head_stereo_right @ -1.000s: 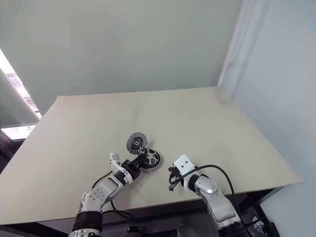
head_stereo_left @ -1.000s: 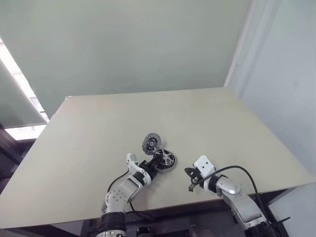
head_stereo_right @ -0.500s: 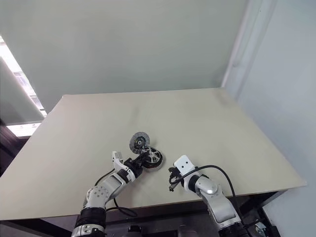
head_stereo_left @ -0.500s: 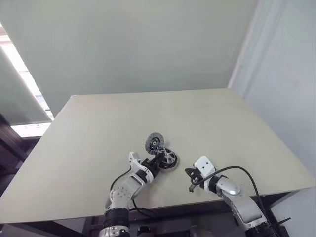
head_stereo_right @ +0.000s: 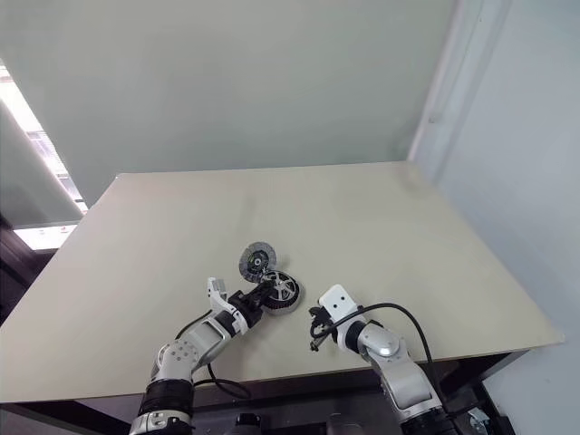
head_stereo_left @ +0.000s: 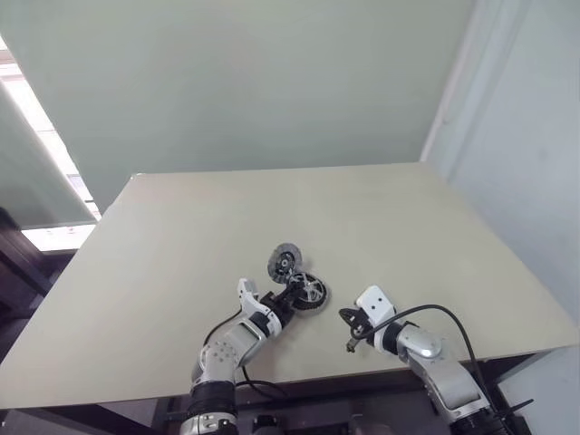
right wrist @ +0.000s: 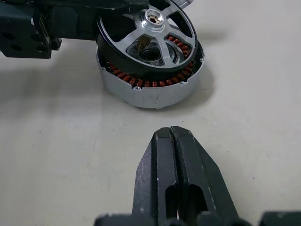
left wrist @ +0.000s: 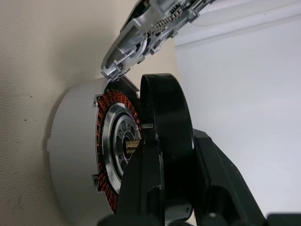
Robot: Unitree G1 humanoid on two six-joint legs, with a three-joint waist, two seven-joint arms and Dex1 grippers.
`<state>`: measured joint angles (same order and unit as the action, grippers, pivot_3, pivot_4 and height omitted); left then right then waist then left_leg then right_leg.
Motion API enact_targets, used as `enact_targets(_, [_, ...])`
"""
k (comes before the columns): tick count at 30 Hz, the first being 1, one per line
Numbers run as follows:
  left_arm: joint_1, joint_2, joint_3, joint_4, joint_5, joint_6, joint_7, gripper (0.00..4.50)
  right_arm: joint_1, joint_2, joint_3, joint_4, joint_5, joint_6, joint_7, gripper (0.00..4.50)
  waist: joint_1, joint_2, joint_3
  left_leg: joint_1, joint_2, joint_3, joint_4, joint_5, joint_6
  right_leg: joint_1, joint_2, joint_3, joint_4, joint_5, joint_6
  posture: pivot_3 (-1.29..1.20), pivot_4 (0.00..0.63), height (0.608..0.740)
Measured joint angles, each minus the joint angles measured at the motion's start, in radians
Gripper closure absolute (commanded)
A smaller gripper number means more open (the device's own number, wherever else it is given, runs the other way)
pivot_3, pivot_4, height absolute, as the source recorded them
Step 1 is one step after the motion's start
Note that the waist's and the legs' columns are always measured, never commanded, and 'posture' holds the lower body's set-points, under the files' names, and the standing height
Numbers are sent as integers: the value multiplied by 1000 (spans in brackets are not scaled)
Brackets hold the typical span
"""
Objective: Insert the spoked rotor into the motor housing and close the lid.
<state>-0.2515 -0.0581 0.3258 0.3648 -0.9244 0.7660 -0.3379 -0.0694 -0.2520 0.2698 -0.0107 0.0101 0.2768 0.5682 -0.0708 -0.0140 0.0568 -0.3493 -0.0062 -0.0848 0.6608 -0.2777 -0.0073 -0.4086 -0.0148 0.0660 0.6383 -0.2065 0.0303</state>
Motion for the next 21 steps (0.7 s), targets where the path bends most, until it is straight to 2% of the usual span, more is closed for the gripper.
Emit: enact_targets(21, [-12, -25, 21, 2, 3, 12, 9, 4168, -2, 0, 0, 0, -1, -2, 0, 4500, 1, 0, 0, -1, -1, -1, 1, 0, 0, 0, 0, 0, 0, 0, 0, 0, 0, 740])
